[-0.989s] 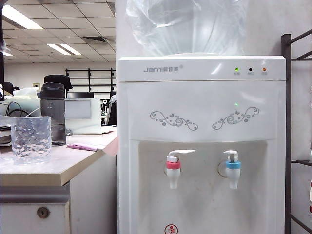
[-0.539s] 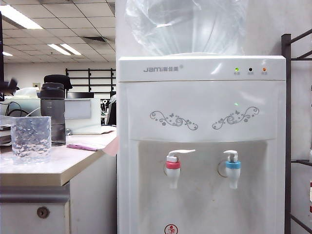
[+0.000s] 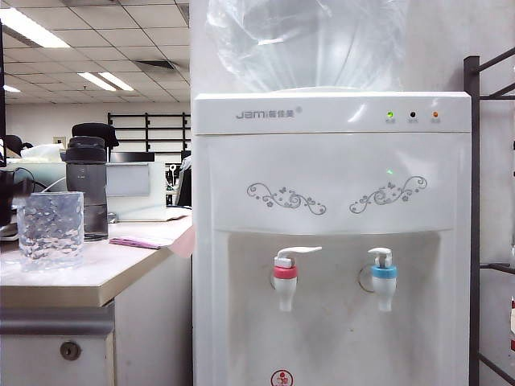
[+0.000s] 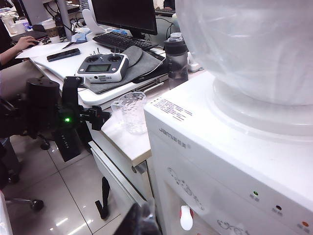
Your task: Pick up the plastic mug from the left desk, go to the cold water outlet of the water dispenser, press the vertical switch to get some water, then put the mug back on the desk.
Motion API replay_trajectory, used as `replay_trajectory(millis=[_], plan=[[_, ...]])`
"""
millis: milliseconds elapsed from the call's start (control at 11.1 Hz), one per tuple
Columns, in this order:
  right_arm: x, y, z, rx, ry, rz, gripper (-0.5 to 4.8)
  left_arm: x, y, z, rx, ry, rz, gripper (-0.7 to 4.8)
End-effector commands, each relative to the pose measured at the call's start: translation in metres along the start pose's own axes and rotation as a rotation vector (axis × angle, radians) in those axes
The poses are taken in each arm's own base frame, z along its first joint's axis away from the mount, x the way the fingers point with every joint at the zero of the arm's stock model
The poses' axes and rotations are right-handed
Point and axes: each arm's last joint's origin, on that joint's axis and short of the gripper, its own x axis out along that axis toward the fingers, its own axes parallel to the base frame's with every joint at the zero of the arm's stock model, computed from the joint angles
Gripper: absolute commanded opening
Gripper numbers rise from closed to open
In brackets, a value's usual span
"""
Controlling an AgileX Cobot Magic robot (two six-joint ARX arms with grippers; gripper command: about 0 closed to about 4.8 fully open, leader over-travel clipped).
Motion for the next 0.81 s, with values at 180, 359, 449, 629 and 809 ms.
replay_trajectory(millis=[180,359,449,629,809], plan=[[-0.001,0.001,0.002,-0.003,-0.006,-0.001,-0.05,0.017,0.027,0.005,0.089,-0.025,-0.216,3.41],[-0.001,0.001,0.002,-0.003,-0.006,0.000,-0.05,0.023,0.026,0.002,0.084,-0.069,-0.224,3.41],[-0.001,0.001,0.002,-0.002,-0.006,0.000,-0.05,0.025,0.026,0.001,0.082,-0.085,-0.222,3.41],[-0.001,0.001,0.002,-0.002,-0.006,0.000,-0.05,0.028,0.026,0.000,0.081,-0.094,-0.223,3.41],[-0.001,0.001,0.002,-0.002,-0.006,0.000,-0.05,0.047,0.021,0.004,0.073,-0.098,-0.227,3.41]])
